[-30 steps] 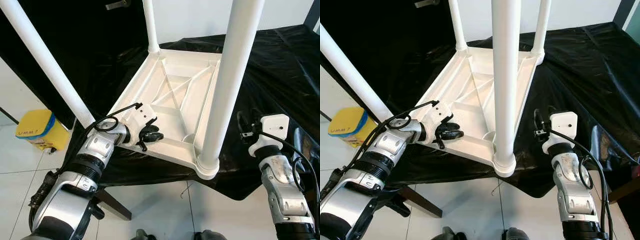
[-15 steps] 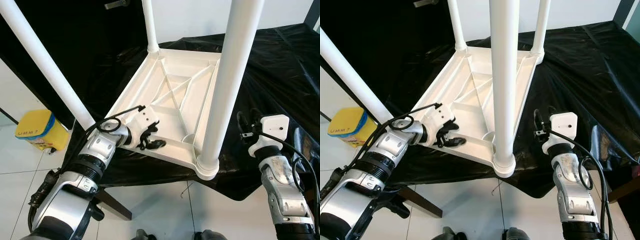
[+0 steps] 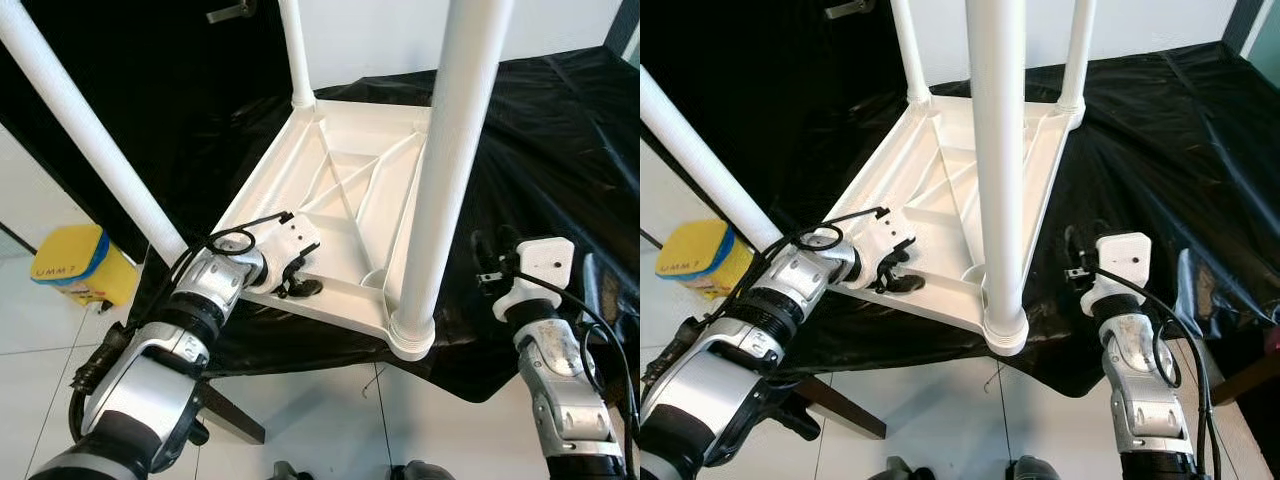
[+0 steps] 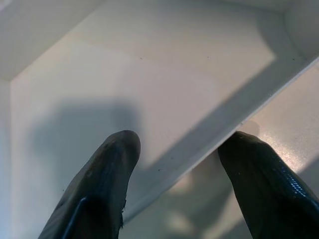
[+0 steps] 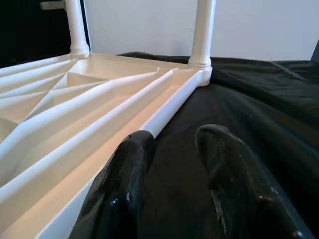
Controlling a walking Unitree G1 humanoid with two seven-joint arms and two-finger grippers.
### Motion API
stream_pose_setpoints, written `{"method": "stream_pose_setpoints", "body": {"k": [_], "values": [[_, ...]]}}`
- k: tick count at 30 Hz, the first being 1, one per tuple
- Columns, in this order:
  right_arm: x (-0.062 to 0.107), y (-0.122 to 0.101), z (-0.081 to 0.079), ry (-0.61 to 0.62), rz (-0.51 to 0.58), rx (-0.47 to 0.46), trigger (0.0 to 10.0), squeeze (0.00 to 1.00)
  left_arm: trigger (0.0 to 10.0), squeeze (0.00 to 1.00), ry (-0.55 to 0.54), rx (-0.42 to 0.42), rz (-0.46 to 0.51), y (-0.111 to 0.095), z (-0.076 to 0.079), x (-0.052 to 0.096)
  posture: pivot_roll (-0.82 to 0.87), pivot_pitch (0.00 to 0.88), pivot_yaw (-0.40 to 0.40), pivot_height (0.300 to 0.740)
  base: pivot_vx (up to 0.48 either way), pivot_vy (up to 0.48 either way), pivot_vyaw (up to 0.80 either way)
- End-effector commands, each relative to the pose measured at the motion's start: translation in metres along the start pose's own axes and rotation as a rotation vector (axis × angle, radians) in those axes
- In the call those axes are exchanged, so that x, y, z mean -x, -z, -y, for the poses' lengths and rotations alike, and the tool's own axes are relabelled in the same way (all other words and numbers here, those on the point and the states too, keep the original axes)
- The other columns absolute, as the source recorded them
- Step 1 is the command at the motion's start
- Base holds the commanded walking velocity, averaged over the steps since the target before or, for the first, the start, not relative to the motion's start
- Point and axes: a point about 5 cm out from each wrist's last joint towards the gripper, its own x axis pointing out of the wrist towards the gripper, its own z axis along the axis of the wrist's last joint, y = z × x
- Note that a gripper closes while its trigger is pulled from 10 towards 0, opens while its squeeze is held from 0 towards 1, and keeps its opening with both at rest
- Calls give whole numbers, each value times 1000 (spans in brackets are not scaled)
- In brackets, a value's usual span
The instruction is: Building children table
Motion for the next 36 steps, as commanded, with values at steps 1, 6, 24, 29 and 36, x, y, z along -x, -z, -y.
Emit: {"method": "stream_pose_setpoints", "body": {"k": [1, 6, 24, 29, 36], "values": [[3, 0, -4, -5, -4, -6, 10000, 0, 10000, 0, -116, 45, -66, 15, -7, -1, -224, 132, 135, 740, 0, 0, 0], [8, 2, -6, 0, -16, -11, 10000, 0, 0, 0, -82, 20, -80, 16, -5, -1, -222, 145, 141, 740, 0, 0, 0], [6, 2, -7, 21, -13, -16, 10000, 0, 0, 0, -91, 23, -15, 6, -7, -4, -222, 149, 142, 740, 0, 0, 0], [8, 2, -6, 68, -13, -26, 10000, 0, 10000, 0, -34, 57, 47, 1, 11, -12, -237, 144, 136, 740, 0, 0, 0], [11, 2, -4, 124, -10, -39, 10000, 0, 10000, 1000, -41, 136, 238, -19, 19, -12, -245, 139, 120, 740, 0, 0, 0]]}}
